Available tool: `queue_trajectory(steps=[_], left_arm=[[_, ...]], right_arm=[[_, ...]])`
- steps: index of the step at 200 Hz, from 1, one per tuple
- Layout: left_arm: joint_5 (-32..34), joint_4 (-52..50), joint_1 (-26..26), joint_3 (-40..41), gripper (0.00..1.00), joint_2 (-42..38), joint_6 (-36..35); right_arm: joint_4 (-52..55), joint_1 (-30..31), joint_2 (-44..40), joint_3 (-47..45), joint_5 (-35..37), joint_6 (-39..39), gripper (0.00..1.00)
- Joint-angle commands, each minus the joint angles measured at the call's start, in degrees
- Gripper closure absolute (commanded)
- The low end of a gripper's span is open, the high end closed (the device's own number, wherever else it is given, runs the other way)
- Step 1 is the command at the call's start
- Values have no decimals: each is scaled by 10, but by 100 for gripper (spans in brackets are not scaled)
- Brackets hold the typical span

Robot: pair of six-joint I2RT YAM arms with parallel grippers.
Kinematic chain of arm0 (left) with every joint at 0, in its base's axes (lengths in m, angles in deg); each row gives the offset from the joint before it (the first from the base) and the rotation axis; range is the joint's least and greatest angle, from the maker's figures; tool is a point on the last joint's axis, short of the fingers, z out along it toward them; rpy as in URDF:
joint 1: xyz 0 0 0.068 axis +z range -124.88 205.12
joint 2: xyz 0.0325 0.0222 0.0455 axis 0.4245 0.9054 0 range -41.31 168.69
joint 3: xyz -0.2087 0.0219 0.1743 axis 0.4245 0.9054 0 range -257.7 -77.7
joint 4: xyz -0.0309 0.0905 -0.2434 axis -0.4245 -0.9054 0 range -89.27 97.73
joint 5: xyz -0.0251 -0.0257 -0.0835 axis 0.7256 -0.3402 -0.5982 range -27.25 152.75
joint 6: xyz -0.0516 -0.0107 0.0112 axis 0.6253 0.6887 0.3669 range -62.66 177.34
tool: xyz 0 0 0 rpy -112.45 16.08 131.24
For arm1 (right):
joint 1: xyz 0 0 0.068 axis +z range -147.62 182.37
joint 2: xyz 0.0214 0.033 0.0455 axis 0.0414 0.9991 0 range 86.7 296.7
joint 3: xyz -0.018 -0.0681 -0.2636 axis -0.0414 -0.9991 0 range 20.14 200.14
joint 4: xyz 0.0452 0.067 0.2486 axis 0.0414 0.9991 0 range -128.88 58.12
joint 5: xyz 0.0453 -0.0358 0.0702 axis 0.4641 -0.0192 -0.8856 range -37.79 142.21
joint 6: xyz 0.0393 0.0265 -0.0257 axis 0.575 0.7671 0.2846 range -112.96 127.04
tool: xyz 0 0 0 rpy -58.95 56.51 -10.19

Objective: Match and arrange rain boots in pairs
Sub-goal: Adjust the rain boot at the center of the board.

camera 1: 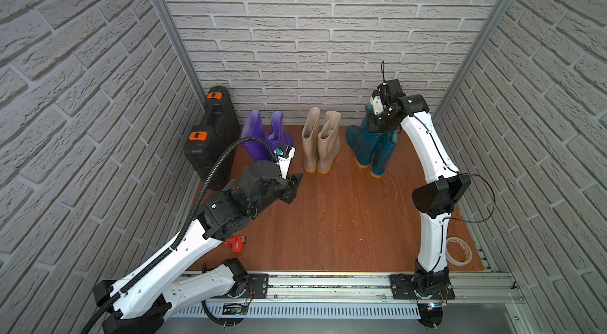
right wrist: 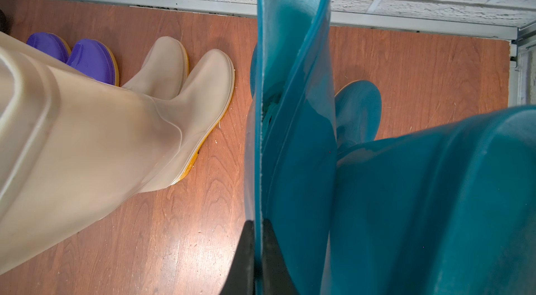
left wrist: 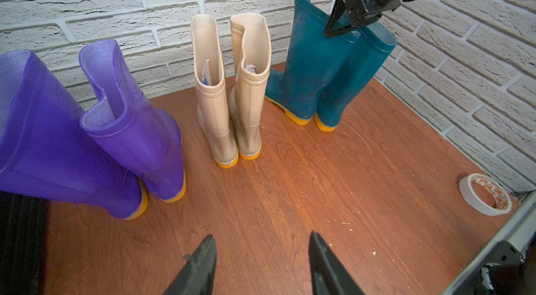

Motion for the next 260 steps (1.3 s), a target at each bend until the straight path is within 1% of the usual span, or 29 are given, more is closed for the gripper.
queue_trajectory(steps=[1, 34, 37, 49, 103, 133, 189, 240, 260], left_arm=[[-1, 13, 3, 6, 48, -13, 3], [-4, 13, 4, 8, 48, -21, 5], [-4, 13, 3, 8, 48, -21, 5], [-7, 13, 4, 7, 49, -23, 6], [-12, 19, 3, 8, 49, -20, 9], [-16, 19, 4, 7, 49, -15, 9], [-19, 23, 3, 6, 49, -10, 6], [-24, 24, 4, 2, 49, 1, 6], [-25, 24, 3, 0, 49, 2, 4]], right_arm=[[1, 7, -42, -20, 22, 25, 94], [-18, 9, -72, -71, 35, 38, 94], [-20, 9, -89, -75, 35, 39, 94], [-26, 9, -102, -89, 36, 39, 94], [-15, 10, -130, -100, 57, 48, 94], [-16, 10, -149, -120, 82, 56, 94], [-59, 20, -186, -192, 51, 57, 94], [-121, 32, -209, -251, -23, 78, 94], [-146, 37, -204, -257, -49, 91, 94]])
